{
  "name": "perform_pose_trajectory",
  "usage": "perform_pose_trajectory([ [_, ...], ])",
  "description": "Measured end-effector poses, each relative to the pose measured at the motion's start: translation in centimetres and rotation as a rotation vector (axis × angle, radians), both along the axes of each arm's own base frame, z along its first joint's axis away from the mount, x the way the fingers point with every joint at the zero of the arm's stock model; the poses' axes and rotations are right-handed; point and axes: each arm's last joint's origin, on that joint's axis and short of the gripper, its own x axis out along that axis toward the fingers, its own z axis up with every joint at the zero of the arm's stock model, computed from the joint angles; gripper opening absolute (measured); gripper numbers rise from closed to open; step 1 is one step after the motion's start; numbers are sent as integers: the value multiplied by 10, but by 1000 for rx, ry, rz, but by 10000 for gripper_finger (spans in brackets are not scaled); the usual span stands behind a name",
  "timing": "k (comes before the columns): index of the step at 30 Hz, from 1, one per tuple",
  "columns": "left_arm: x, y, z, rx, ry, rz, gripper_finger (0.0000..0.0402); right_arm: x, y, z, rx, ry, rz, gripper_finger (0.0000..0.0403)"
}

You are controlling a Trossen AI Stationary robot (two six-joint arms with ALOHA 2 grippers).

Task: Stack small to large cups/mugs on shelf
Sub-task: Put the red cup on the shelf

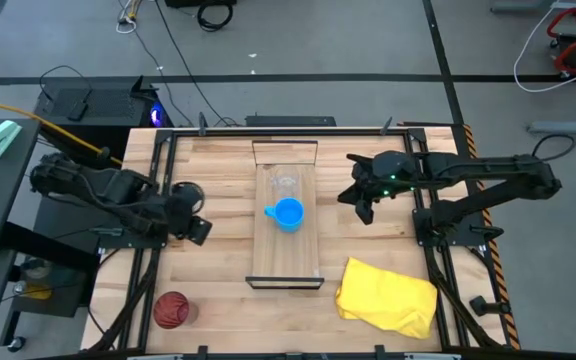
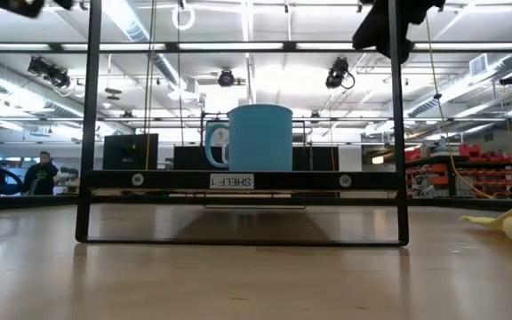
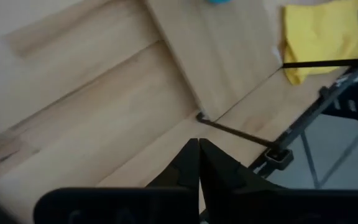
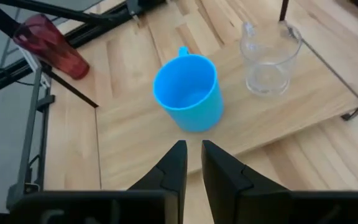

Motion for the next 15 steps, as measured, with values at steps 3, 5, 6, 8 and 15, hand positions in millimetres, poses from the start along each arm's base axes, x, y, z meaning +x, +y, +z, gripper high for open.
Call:
perform_pose_trajectory([
  [3,-9,-7,13,18,4,15,21,-4,4,3,10,-9,-16,56],
  [5,-17,-11,15,32,47,8,20,-4,7,3,25,-8,-29,56],
  [6,-20,-13,17,31,63,6,17,-4,8,2,35,-3,-35,56],
  [8,-26,-18,18,24,109,-13,10,-5,11,1,53,13,-52,56],
  [15,-45,-42,21,-38,228,-130,17,-4,15,-2,83,24,-153,56],
])
